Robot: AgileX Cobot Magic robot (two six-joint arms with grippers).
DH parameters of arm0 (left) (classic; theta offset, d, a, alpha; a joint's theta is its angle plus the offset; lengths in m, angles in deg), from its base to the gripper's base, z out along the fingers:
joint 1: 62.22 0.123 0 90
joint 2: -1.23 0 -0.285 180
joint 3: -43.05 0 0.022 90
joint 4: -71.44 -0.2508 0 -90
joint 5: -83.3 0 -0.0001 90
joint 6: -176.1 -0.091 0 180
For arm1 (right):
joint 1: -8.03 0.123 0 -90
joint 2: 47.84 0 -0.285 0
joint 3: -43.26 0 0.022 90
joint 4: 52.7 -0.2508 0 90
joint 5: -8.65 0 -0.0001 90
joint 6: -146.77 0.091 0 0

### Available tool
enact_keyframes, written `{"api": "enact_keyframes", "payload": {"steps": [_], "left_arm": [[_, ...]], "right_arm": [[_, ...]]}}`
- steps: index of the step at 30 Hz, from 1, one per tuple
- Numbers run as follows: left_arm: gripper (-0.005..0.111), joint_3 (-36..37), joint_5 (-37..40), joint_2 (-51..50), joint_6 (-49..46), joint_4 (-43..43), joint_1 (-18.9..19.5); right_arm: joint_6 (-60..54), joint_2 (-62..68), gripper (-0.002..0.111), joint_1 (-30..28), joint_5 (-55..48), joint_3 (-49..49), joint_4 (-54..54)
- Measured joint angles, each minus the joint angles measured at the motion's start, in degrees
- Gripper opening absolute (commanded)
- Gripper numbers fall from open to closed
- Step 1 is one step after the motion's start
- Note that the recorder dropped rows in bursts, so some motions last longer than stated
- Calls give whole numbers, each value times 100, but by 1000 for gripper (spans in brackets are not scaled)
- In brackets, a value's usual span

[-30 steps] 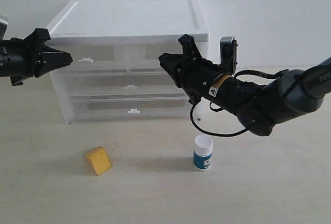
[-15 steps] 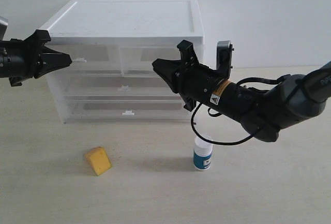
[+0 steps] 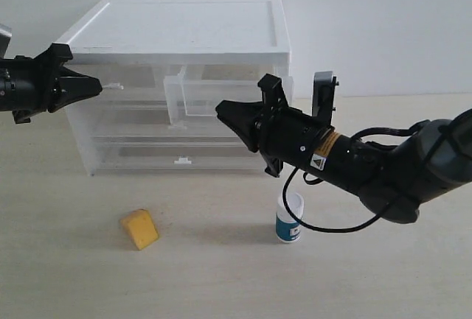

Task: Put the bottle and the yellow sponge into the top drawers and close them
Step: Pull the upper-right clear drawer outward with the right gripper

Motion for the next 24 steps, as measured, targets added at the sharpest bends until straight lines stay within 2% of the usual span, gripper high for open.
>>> {"api": "enact_keyframes", "payload": {"steps": [9,19,24], "left_arm": [[4,0,0,0,0,0,0],[4,0,-9,0,0,0,0],[4,0,-9,0,0,0,0]], "right_arm": [[-95,-326,0,0,44,462,241],[-108,-565,0,381,21,485,385],[-96,-565,0,398,34,485,586]]}}
